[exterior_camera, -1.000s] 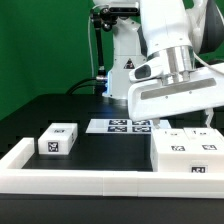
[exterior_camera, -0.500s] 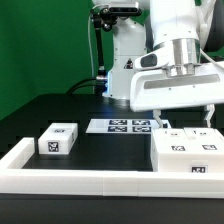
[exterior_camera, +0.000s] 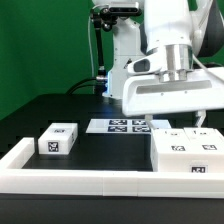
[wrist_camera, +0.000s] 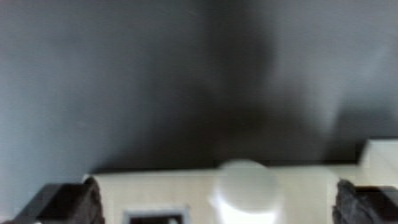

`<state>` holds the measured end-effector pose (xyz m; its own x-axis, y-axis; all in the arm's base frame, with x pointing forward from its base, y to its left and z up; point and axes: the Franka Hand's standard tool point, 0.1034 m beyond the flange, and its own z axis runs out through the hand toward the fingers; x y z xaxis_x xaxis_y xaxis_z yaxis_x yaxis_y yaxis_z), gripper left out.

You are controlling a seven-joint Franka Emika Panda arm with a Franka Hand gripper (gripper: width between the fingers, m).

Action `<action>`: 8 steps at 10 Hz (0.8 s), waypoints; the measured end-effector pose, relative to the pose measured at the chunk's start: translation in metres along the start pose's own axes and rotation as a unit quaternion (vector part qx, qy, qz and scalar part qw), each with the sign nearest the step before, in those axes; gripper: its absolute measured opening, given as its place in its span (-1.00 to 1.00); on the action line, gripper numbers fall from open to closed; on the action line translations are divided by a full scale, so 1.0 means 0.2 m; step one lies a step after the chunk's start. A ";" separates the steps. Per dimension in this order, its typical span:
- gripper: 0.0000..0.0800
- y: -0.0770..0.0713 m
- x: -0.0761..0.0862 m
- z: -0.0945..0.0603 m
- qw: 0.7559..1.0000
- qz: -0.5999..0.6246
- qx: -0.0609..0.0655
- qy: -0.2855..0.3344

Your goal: Assemble cabinet

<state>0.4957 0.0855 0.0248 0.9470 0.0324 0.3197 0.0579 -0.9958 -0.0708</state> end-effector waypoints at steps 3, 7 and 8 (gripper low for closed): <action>0.62 -0.02 0.05 0.04 1.000 0.001 0.003 0.003; 0.62 -0.05 0.06 0.04 1.000 -0.001 0.004 0.005; 0.35 -0.04 0.06 0.04 1.000 -0.001 0.004 0.005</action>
Offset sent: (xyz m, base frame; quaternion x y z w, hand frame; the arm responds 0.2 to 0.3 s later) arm 0.0120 0.0114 0.0055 0.0094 -0.0031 0.0204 0.9997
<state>0.5099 0.0955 0.0221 0.9435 0.0325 0.3299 0.0617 -0.9950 -0.0783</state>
